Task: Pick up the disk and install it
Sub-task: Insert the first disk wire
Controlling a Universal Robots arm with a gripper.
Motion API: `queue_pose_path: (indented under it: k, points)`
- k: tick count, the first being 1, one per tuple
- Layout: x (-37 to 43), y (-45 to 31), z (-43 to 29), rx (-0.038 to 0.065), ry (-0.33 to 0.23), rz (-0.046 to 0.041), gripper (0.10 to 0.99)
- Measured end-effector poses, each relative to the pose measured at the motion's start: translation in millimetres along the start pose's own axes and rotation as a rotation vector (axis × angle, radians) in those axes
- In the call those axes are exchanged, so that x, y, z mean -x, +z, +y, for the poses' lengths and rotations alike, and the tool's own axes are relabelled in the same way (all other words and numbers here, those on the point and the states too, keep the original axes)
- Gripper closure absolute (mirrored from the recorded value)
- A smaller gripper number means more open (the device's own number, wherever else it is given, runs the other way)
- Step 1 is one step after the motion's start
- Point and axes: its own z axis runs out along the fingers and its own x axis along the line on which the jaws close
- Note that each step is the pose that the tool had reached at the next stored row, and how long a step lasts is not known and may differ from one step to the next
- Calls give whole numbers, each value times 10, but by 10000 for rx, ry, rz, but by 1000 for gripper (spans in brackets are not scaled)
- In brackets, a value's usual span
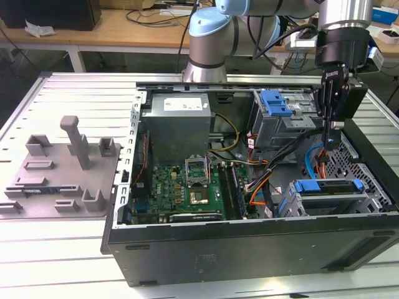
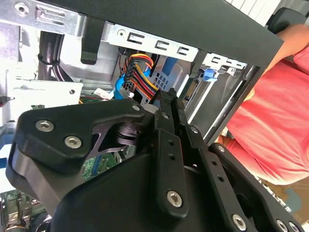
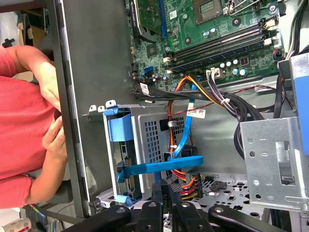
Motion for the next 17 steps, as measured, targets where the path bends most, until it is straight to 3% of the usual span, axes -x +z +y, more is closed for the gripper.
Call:
queue_pose_path:
  k: [9,13,15,17]
  points:
    - [-1,0,0,1,-1,-8,918]
    - [-64,-29,-8,33,-5,-250,918]
    - [-103,-13,-13,54,-9,-421,918]
    - [-163,26,-18,84,-12,-649,918]
